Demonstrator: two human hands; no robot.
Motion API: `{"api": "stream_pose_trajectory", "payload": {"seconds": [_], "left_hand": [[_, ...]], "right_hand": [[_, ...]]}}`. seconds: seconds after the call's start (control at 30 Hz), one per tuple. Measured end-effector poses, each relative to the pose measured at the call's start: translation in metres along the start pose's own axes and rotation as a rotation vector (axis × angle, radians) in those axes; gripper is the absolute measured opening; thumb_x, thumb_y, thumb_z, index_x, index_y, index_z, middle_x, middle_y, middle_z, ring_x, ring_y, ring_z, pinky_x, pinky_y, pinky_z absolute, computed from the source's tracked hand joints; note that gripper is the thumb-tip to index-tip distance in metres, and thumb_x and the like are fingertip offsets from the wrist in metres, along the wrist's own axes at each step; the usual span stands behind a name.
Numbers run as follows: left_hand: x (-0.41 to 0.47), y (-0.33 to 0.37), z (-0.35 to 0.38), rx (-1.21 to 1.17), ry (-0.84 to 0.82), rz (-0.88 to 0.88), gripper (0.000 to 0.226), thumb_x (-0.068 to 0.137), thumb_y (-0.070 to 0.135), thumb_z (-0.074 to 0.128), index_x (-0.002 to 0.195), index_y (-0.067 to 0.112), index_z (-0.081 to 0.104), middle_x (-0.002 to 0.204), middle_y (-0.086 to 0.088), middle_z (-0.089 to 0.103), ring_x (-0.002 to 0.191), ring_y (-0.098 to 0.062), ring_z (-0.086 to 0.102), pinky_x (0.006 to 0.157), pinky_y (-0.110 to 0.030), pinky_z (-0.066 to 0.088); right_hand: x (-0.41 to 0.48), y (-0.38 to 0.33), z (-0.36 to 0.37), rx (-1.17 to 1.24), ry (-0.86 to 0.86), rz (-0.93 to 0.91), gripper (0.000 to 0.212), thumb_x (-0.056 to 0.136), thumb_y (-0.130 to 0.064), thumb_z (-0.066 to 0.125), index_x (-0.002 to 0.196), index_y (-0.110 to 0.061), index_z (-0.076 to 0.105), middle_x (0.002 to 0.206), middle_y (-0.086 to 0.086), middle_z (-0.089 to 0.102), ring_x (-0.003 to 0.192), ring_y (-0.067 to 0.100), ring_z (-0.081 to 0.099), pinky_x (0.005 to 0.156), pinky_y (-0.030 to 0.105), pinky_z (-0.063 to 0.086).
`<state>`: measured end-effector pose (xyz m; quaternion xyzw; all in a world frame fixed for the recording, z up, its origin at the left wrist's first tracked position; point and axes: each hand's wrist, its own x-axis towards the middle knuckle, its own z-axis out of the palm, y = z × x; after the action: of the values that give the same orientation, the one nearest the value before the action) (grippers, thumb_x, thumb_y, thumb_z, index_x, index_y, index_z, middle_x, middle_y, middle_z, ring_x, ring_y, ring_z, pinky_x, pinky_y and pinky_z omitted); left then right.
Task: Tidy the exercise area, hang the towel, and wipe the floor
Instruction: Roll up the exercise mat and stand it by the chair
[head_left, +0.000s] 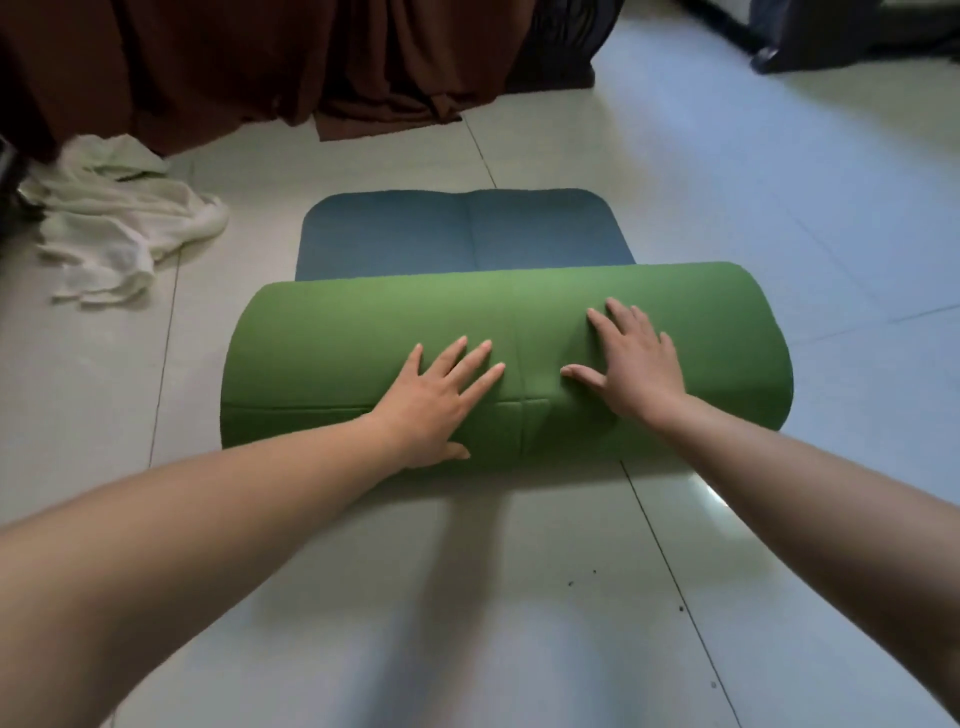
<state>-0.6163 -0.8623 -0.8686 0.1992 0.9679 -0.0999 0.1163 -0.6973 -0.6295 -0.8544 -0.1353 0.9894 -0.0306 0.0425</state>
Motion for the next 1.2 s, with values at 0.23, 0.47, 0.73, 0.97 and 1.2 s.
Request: {"api": "stream_pose_trajectory", "payload": {"seconds": [0.23, 0.47, 0.73, 0.97, 1.2], "left_hand": [[0.009, -0.032, 0.006, -0.204, 0.096, -0.025, 0.097, 0.081, 0.06, 0.056, 0.148, 0.034, -0.009, 0.158, 0.001, -0.014, 0.146, -0.021, -0.01, 0.115, -0.054, 0.001], [0.012, -0.046, 0.018, -0.316, 0.13, -0.129, 0.078, 0.087, 0.064, 0.041, 0.149, 0.036, 0.001, 0.159, 0.003, -0.007, 0.146, -0.018, -0.005, 0.117, -0.05, 0.004], [0.016, -0.064, 0.02, -0.276, 0.04, -0.315, 0.09, 0.082, 0.07, 0.043, 0.149, 0.032, -0.003, 0.159, 0.002, -0.01, 0.146, -0.022, -0.004, 0.116, -0.051, 0.011], [0.068, -0.056, -0.016, -0.224, -0.123, -0.381, 0.128, 0.055, 0.085, 0.056, 0.148, 0.031, -0.013, 0.157, 0.003, -0.017, 0.144, -0.031, -0.012, 0.11, -0.064, 0.004], [0.091, -0.063, -0.045, -0.185, -0.208, -0.388, 0.131, 0.058, 0.076, 0.066, 0.148, 0.024, -0.013, 0.158, -0.002, -0.013, 0.146, -0.029, -0.004, 0.114, -0.056, 0.017]], "right_hand": [[0.003, -0.041, -0.018, -0.08, -0.201, -0.245, 0.094, 0.075, -0.063, 0.059, 0.148, -0.024, 0.015, 0.158, -0.001, 0.005, 0.144, 0.023, 0.006, 0.114, 0.05, 0.02], [0.03, -0.046, -0.008, -0.107, -0.315, -0.278, 0.114, 0.066, -0.06, 0.071, 0.149, -0.025, 0.001, 0.157, -0.002, -0.008, 0.144, 0.022, -0.006, 0.114, 0.057, 0.012], [0.103, -0.041, -0.004, -0.021, -0.28, -0.344, 0.108, 0.068, -0.059, 0.069, 0.149, -0.028, 0.004, 0.158, -0.001, -0.005, 0.145, 0.021, -0.004, 0.113, 0.059, 0.009], [0.15, -0.021, -0.014, 0.146, -0.178, -0.438, 0.098, 0.069, -0.063, 0.067, 0.146, -0.021, 0.022, 0.156, 0.001, 0.014, 0.143, 0.023, 0.013, 0.115, 0.052, 0.012], [0.156, -0.016, -0.012, 0.134, -0.009, -0.464, 0.071, 0.082, -0.063, 0.051, 0.134, -0.016, 0.043, 0.147, 0.007, 0.035, 0.135, 0.026, 0.029, 0.113, 0.048, 0.02]]}}
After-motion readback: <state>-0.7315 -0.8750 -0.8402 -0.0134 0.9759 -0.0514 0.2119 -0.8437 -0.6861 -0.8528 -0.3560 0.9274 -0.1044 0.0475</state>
